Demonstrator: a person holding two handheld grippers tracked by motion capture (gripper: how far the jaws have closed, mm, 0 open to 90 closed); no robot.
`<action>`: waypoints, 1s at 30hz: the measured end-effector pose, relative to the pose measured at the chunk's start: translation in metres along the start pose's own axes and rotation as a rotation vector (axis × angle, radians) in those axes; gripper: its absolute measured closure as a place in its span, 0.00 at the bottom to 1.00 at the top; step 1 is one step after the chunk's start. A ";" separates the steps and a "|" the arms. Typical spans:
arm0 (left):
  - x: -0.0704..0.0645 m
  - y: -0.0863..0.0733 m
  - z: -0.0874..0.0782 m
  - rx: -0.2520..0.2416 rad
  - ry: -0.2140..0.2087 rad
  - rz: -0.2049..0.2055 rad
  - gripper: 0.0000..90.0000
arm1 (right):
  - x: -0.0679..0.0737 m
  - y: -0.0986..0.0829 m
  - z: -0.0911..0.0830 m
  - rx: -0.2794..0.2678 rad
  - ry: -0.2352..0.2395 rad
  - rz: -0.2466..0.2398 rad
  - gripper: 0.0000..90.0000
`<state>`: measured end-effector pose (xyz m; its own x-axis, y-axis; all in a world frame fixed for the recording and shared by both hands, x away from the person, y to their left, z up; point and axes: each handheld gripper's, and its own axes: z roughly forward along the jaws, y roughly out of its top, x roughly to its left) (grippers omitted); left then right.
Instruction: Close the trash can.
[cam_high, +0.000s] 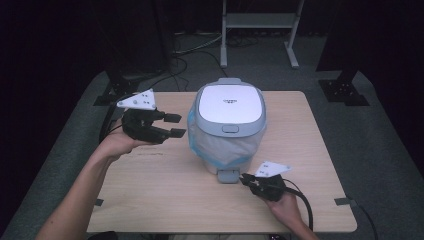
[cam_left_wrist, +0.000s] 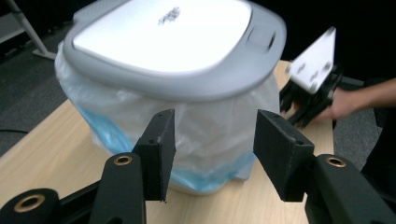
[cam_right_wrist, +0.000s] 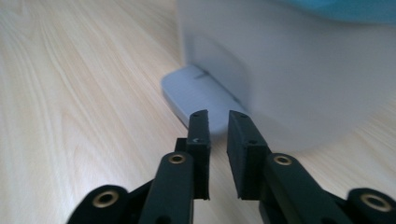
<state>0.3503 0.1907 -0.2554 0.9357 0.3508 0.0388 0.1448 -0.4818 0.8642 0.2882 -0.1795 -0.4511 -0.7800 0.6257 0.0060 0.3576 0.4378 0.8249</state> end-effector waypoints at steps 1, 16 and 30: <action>-0.001 -0.003 -0.001 -0.003 0.004 -0.003 0.53 | -0.002 -0.002 -0.007 -0.017 -0.002 0.014 0.85; -0.015 -0.052 -0.004 -0.018 0.053 -0.017 0.45 | -0.035 -0.026 -0.056 -0.047 -0.040 0.110 0.70; -0.021 -0.090 -0.005 -0.028 0.105 -0.062 0.39 | -0.053 -0.042 -0.077 -0.044 -0.049 0.166 0.61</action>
<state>0.3159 0.2311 -0.3317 0.8863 0.4618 0.0355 0.1910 -0.4341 0.8804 0.2749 -0.2810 -0.4428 -0.6858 0.7181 0.1180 0.4559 0.2975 0.8388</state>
